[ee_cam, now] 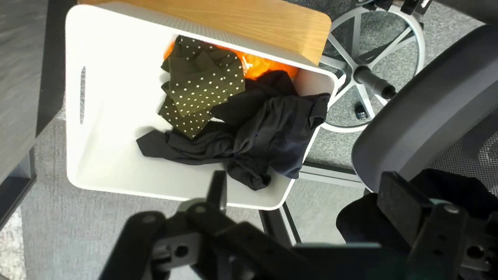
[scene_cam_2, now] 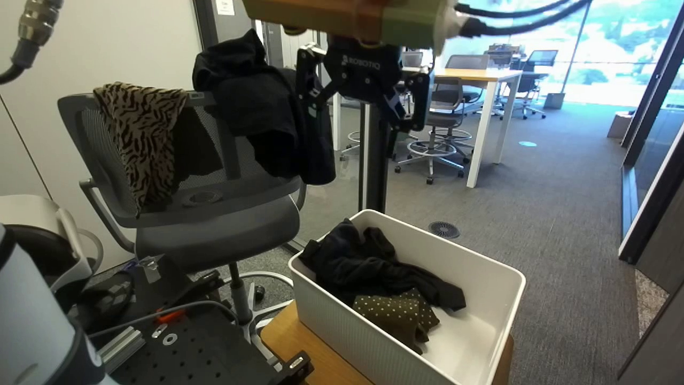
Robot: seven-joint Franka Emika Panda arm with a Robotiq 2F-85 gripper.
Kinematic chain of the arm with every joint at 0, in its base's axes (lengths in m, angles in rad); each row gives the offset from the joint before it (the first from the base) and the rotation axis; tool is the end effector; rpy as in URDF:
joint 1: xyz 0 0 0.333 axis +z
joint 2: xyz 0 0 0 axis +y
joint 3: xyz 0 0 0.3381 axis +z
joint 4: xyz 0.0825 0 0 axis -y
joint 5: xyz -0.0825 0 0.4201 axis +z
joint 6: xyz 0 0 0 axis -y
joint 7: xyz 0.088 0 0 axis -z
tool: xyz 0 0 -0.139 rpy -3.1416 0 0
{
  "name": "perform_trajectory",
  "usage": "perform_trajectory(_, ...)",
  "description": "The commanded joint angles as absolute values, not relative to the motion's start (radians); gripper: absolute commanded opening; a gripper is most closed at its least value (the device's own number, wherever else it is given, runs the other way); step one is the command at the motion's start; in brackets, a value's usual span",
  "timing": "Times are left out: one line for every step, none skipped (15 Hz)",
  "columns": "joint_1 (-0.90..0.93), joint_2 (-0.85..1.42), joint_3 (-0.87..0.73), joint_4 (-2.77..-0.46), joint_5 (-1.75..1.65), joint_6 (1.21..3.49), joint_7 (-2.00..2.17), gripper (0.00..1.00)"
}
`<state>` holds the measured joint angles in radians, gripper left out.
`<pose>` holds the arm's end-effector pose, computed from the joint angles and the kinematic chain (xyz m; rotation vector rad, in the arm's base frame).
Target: Pick up the sock with green and white dots from the box and put it on the chair's headrest
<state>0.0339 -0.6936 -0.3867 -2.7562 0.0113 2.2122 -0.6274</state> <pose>0.3502 -0.1083 0.3808 -2.9041 -0.4953 -0.3105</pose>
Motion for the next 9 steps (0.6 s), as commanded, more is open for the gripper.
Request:
perform_trajectory(0.072, -0.591, -0.503, -2.757, 0.109, 2.294, -0.841, 1.0)
perform_trajectory(0.075, -0.554, -0.526, -2.758, 0.136, 2.305, -0.897, 1.0)
perform_trajectory(0.078, -0.519, -0.543, -2.76, 0.166, 2.313, -0.95, 1.0)
perform_trajectory(0.083, -0.473, -0.558, -2.757, 0.2, 2.326, -1.003, 1.0)
perform_trajectory(0.087, -0.429, -0.566, -2.752, 0.237, 2.338, -1.053, 1.0)
perform_trajectory(0.096, -0.379, -0.574, -2.741, 0.28, 2.348, -1.1, 1.0)
perform_trajectory(0.1, -0.327, -0.571, -2.73, 0.319, 2.363, -1.138, 1.0)
perform_trajectory(0.099, -0.272, -0.56, -2.716, 0.356, 2.38, -1.166, 1.0)
perform_trajectory(0.096, -0.222, -0.545, -2.703, 0.392, 2.4, -1.191, 1.0)
